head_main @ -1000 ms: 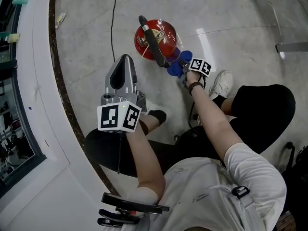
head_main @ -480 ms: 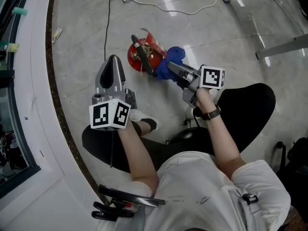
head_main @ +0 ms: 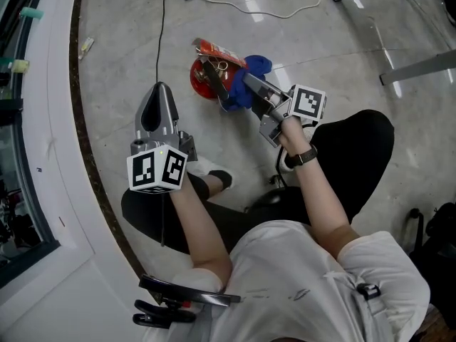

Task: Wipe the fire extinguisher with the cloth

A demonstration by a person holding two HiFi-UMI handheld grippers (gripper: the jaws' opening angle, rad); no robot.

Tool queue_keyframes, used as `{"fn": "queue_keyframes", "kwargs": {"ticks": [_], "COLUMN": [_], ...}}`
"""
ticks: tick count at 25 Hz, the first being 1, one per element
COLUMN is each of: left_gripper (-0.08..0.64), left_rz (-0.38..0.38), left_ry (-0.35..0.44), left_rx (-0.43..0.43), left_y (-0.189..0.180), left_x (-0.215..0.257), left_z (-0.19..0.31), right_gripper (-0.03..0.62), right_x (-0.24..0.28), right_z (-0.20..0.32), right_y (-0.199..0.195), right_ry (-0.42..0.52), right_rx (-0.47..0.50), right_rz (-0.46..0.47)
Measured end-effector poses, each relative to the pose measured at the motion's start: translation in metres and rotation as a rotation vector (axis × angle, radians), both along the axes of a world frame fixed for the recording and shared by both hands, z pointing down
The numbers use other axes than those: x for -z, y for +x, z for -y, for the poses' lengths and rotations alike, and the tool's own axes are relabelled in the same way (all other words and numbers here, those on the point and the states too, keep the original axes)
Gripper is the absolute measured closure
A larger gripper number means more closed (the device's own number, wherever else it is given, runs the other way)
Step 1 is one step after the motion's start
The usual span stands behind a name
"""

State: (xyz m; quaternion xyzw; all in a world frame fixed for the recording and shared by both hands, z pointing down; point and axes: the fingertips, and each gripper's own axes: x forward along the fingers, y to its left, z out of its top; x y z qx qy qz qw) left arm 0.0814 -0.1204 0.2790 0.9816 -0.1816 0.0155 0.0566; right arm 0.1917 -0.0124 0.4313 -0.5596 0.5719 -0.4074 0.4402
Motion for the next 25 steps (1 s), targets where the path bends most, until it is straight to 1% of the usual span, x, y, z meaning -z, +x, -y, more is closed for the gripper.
{"fn": "queue_keyframes", "kwargs": {"ticks": [2, 4, 6, 8, 11, 13, 15, 18, 19, 20, 21, 22, 23, 25], "left_gripper": [0.560, 0.560, 0.560, 0.560, 0.560, 0.560, 0.560, 0.560, 0.560, 0.560, 0.560, 0.560, 0.560, 0.560], "left_rz": [0.006, 0.011, 0.021, 0.044, 0.091, 0.106, 0.108, 0.102, 0.094, 0.083, 0.070, 0.057, 0.044, 0.020], "left_ry": [-0.007, -0.010, -0.011, -0.015, -0.027, -0.035, -0.043, -0.037, -0.037, -0.038, -0.037, -0.034, -0.029, -0.018], "left_rx": [-0.003, -0.003, -0.005, 0.000, 0.017, 0.015, 0.007, 0.008, 0.012, 0.018, 0.023, 0.025, 0.021, 0.004], "left_y": [0.000, 0.001, 0.002, 0.004, 0.003, 0.005, 0.009, 0.010, 0.011, 0.012, 0.014, 0.016, 0.019, 0.025], "left_x": [-0.004, -0.008, -0.011, -0.014, -0.019, -0.023, -0.024, -0.020, -0.017, -0.014, -0.010, -0.004, 0.002, 0.014], "left_z": [0.000, 0.002, 0.003, 0.006, 0.015, 0.019, 0.020, 0.025, 0.028, 0.030, 0.031, 0.032, 0.031, 0.028], "right_gripper": [0.528, 0.528, 0.528, 0.528, 0.528, 0.528, 0.530, 0.528, 0.526, 0.526, 0.526, 0.526, 0.526, 0.526], "right_x": [-0.035, -0.088, -0.157, -0.227, -0.312, -0.363, -0.393, -0.395, -0.387, -0.372, -0.348, -0.314, -0.273, -0.177], "right_z": [-0.001, -0.001, -0.003, -0.008, -0.011, -0.015, -0.018, -0.018, -0.019, -0.022, -0.024, -0.026, -0.026, -0.027], "right_y": [0.002, -0.003, -0.007, -0.008, -0.013, -0.018, -0.019, -0.020, -0.018, -0.011, 0.002, 0.016, 0.030, 0.052], "right_ry": [-0.083, -0.182, -0.263, -0.336, -0.435, -0.504, -0.568, -0.629, -0.647, -0.645, -0.615, -0.565, -0.503, -0.364], "right_rx": [-0.015, 0.011, -0.004, -0.056, -0.111, -0.097, -0.039, 0.049, 0.063, 0.053, 0.025, -0.008, -0.032, -0.040], "right_rz": [0.014, 0.028, 0.115, 0.219, 0.337, 0.373, 0.354, 0.301, 0.292, 0.285, 0.274, 0.250, 0.209, 0.091]}}
